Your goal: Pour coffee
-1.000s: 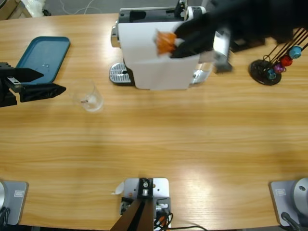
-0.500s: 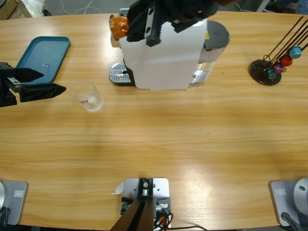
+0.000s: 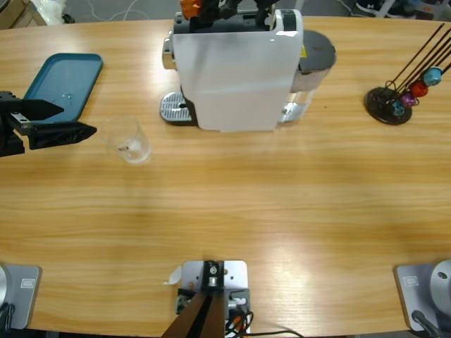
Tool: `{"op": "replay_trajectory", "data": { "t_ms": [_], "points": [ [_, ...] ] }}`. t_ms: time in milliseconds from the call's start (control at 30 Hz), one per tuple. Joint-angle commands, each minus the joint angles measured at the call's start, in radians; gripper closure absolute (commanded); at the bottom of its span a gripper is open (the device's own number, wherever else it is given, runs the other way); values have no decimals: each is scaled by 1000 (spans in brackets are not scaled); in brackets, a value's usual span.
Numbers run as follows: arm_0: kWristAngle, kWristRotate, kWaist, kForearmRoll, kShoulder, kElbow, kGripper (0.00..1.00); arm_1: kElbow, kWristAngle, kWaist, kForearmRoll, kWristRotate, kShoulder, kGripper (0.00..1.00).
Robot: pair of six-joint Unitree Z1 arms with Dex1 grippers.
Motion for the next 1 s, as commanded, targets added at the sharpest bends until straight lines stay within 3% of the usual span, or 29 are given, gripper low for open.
{"op": "replay_trajectory", "data": {
  "t_ms": [33,1000],
  "points": [
    [7,-10,-3,-9,13,29,119,-58,20,-14,45,-33,113,1000],
    [6,-9,-3,-11,13,29,119,-130,-5,-38,94,-50,152,1000]
  ]
}}
